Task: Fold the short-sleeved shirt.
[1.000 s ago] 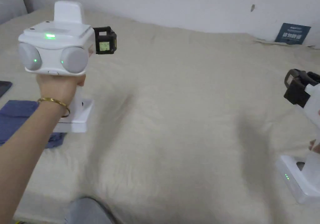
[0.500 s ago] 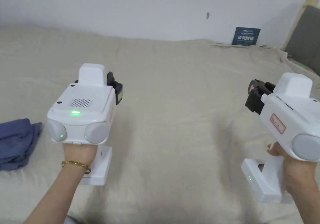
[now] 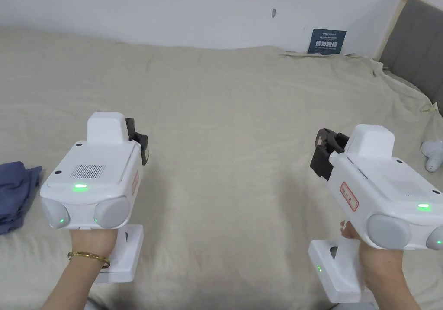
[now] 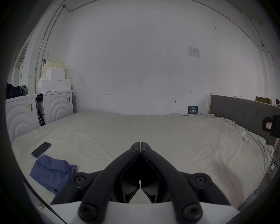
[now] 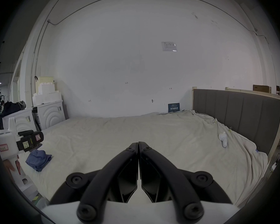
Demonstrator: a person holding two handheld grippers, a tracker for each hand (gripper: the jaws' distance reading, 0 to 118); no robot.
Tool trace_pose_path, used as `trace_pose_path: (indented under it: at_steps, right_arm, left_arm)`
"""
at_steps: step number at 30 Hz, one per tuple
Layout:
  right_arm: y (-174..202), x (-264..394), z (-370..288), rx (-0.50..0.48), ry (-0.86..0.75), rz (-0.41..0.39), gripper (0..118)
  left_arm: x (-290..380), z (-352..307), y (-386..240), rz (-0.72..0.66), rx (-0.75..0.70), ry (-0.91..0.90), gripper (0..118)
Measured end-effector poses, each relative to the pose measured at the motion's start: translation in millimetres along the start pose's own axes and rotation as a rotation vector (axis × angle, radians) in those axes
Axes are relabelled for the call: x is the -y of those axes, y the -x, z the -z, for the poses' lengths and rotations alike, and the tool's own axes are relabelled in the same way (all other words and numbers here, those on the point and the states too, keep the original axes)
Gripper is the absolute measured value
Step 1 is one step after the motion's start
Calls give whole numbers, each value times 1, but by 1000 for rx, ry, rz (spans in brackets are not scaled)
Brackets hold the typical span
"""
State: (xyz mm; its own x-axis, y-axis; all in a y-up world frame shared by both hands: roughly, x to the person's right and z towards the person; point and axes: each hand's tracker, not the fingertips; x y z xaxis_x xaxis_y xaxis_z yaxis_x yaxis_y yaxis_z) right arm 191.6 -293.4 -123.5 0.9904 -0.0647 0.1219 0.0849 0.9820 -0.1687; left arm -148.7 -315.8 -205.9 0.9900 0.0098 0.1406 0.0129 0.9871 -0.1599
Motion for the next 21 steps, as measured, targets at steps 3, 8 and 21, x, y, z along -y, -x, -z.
trace_pose_path:
  at_steps: [3, 8, 21]
  right_arm:
    - [5, 8, -6, 0, 11, 12, 0]
    - [1, 21, -7, 22, 27, 15, 0]
    - [7, 23, -14, 28, 35, 14, 0]
  left_arm:
    - [3, -6, -3, -1, 6, 5, 0]
    - [6, -11, -10, 6, 21, 4, 0]
    - [13, -17, -16, 10, 32, 23, 0]
